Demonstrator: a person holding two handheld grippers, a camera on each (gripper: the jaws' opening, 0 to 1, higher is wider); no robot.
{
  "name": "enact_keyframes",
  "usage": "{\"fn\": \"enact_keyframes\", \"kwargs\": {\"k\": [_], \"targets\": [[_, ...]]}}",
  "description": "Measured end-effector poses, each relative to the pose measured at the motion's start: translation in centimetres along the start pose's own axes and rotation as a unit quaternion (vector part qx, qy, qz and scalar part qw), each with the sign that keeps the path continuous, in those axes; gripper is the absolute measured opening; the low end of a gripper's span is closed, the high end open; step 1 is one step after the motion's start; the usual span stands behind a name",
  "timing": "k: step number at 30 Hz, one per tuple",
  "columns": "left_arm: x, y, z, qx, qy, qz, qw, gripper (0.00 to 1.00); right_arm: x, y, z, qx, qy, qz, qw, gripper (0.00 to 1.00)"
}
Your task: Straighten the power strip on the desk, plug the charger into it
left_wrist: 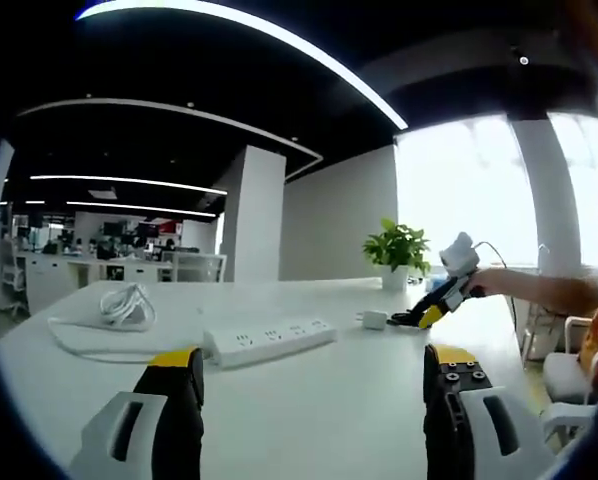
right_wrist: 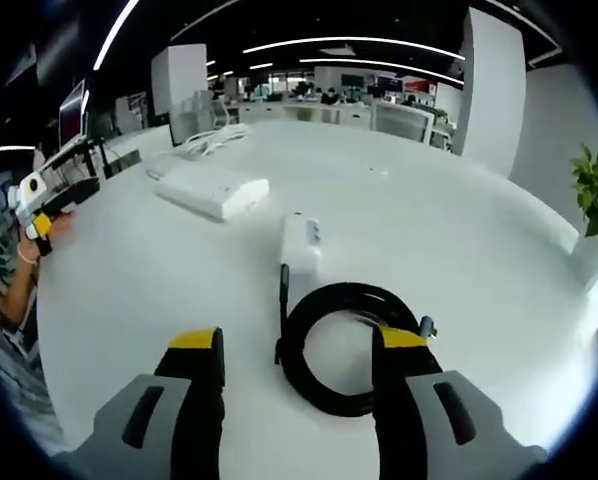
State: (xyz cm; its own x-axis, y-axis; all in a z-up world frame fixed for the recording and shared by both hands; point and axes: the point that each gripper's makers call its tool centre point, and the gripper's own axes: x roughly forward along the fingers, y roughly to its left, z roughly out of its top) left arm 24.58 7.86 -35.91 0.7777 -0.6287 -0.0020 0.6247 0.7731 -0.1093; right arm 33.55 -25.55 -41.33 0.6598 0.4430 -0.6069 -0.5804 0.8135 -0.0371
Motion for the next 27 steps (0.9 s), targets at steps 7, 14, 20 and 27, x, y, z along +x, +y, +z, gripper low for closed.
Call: {"fn": "enact_keyframes", "kwargs": {"k": [7, 14, 20, 27], "targets": [[-0.23, 0.04, 0.26, 0.0, -0.005, 0.0, 1.0, 0.93, 0.25, 0.56, -0.46, -0.021, 0.019, 0.002, 0.9996, 0.54], [-0.33, -0.03, 0.16, -0.004, -0.007, 0.0, 1.0, 0.92, 0.4, 0.81, -0.67, -0.032, 0.032, 0.009, 0.9989, 0.49], [-0.34, -0.02, -0.17, -0.005, -0.003, -0.001, 1.0, 0.92, 0.49, 0.78, -0.76, -0.035, 0.04, 0.012, 0.9985, 0.45], [-0.37, 0.08, -0.15, -0.005, -0.002, 0.0, 1.0, 0.92, 0.51, 0.64, -0.83, -0.03, 0.045, 0.018, 0.9984, 0.41]]}}
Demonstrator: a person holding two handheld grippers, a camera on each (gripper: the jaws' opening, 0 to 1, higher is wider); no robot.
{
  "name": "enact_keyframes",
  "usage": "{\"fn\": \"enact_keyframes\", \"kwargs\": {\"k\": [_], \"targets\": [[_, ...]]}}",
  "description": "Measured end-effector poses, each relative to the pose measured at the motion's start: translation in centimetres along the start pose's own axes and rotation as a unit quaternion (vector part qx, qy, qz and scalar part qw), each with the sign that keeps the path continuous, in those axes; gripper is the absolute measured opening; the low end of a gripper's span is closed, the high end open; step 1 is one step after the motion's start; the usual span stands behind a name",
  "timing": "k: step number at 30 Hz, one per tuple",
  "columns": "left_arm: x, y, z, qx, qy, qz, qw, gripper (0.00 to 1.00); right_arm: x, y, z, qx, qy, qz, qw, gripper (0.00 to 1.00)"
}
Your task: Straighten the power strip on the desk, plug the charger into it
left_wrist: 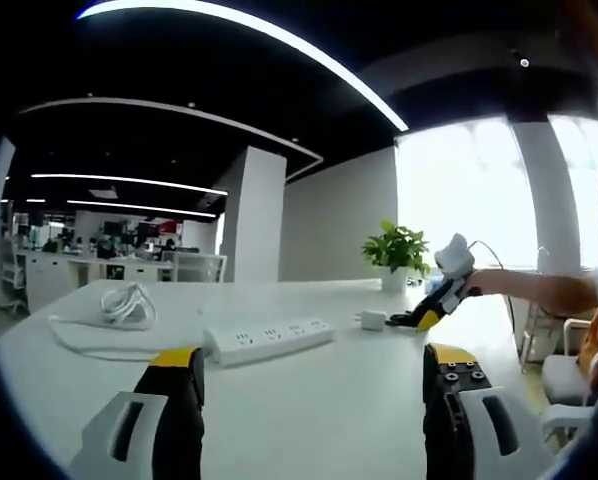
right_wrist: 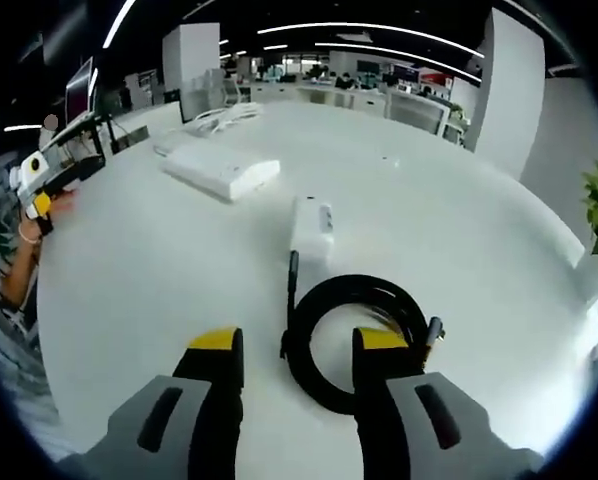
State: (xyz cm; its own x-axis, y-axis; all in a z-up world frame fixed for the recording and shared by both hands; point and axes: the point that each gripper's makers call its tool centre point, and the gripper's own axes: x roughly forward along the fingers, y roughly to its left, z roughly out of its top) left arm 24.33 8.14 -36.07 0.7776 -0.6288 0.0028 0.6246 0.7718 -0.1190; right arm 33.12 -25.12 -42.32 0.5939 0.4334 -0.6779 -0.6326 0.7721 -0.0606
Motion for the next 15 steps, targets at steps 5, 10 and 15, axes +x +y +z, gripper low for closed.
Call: {"fn": "enact_keyframes", "kwargs": {"k": [5, 10, 15], "targets": [[0.01, -0.01, -0.03, 0.001, 0.0, 0.0, 1.0, 0.92, 0.12, 0.02, -0.33, 0.003, 0.007, 0.005, 1.0, 0.4], [0.13, -0.07, -0.23, 0.002, 0.003, -0.001, 1.0, 0.92, 0.24, 0.04, -0.54, 0.006, 0.015, 0.01, 0.9998, 0.36], [0.16, -0.12, -0.21, 0.002, 0.003, -0.001, 1.0, 0.91, 0.4, -0.22, -0.55, 0.006, 0.021, 0.015, 0.9997, 0.34]]}}
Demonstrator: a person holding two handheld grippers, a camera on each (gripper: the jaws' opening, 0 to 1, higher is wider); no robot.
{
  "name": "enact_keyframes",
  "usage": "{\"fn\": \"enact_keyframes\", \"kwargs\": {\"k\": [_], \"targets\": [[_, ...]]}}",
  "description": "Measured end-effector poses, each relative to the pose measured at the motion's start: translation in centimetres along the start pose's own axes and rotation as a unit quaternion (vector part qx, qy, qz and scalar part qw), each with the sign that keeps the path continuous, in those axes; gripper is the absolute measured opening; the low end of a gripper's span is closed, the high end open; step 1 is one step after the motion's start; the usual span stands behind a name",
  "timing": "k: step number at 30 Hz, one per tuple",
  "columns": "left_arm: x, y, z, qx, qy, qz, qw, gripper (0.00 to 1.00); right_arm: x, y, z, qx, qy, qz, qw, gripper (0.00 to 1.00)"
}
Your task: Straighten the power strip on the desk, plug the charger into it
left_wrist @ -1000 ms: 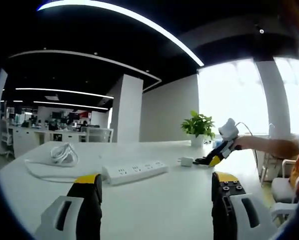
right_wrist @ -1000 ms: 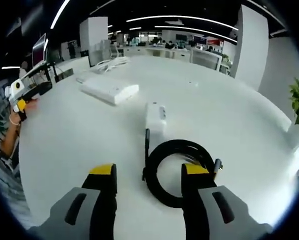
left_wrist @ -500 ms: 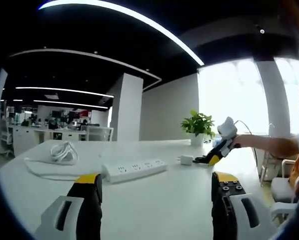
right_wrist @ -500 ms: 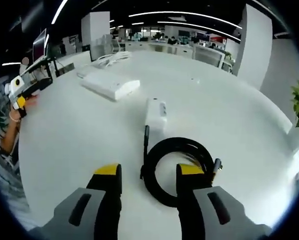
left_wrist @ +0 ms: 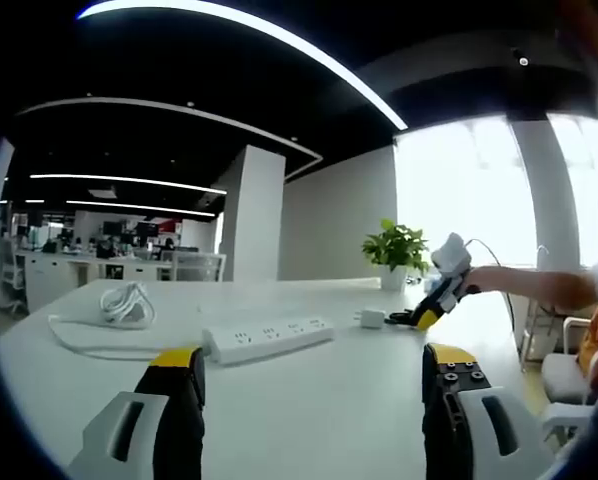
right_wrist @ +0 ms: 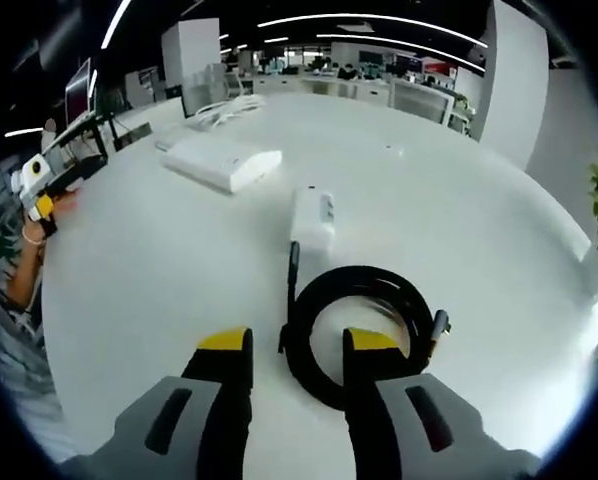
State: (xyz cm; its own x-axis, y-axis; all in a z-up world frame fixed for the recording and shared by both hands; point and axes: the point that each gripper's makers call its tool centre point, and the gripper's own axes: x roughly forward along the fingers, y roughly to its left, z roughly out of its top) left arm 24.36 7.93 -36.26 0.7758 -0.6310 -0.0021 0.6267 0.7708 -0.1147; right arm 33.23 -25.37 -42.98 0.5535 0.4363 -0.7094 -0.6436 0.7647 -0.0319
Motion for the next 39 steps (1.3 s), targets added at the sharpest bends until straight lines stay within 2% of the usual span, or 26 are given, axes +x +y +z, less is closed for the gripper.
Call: {"fn": "enact_keyframes", "kwargs": {"k": [6, 14, 33, 36, 39], "targets": [[-0.1, 0.0, 0.0, -0.001, -0.001, 0.0, 1.0, 0.91, 0.1, 0.1, -0.2, 0.001, 0.005, 0.003, 1.0, 0.31], [-0.3, 0.0, -0.3, 0.0, 0.004, 0.0, 1.0, 0.91, 0.0, 0.4, -0.2, -0.004, 0.001, 0.01, 0.9999, 0.2], [-0.5, 0.1, -0.3, -0.004, 0.001, 0.0, 1.0, 0.88, -0.3, 0.8, 0.0, -0.04, 0.003, 0.023, 0.9989, 0.11], [-0.4, 0.0, -0.5, -0.004, 0.003, -0.001, 1.0, 0.88, -0.3, 0.9, 0.1, -0.061, 0.01, 0.005, 0.9981, 0.1], [-0.4, 0.0, -0.5, -0.004, 0.003, -0.002, 1.0, 0.87, 0.0, 0.9, 0.3, -0.06, 0.019, 0.0, 0.998, 0.09]]}}
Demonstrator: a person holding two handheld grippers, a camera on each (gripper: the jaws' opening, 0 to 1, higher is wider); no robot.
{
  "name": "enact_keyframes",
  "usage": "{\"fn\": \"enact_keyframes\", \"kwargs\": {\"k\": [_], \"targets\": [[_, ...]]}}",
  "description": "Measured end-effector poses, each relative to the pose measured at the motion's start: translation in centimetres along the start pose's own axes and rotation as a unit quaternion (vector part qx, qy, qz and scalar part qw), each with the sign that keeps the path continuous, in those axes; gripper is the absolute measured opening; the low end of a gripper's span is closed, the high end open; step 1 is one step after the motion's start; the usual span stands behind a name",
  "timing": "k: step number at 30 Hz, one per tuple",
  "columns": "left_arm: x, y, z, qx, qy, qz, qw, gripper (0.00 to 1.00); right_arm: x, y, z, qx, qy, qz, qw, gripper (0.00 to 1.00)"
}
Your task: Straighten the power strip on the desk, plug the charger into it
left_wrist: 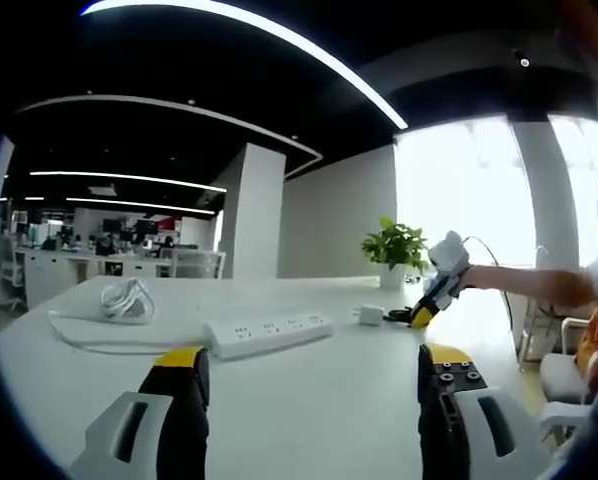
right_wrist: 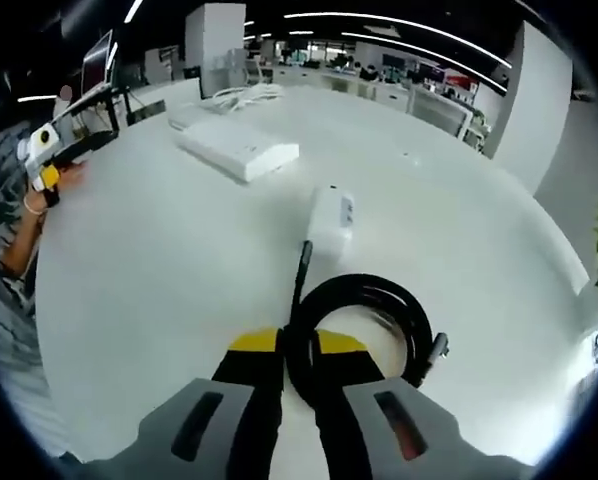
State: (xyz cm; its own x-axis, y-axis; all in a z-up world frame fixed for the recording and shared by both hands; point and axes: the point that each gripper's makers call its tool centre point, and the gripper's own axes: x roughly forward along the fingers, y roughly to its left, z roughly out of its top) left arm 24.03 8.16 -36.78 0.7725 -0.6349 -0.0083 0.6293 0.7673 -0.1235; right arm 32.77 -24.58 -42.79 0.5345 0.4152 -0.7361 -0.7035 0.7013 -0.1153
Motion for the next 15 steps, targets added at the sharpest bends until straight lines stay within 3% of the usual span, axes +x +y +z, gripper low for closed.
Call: {"fn": "enact_keyframes", "kwargs": {"k": [7, 15], "targets": [[0.0, -0.1, 0.0, 0.001, 0.001, -0.002, 1.0, 0.87, 0.1, -0.2, 0.3, -0.012, 0.008, -0.017, 0.9998, 0.07], [-0.1, 0.0, 0.0, -0.002, 0.001, 0.0, 1.0, 0.87, -0.2, 0.7, 1.9, -0.013, -0.018, -0.014, 0.9997, 0.06]]}}
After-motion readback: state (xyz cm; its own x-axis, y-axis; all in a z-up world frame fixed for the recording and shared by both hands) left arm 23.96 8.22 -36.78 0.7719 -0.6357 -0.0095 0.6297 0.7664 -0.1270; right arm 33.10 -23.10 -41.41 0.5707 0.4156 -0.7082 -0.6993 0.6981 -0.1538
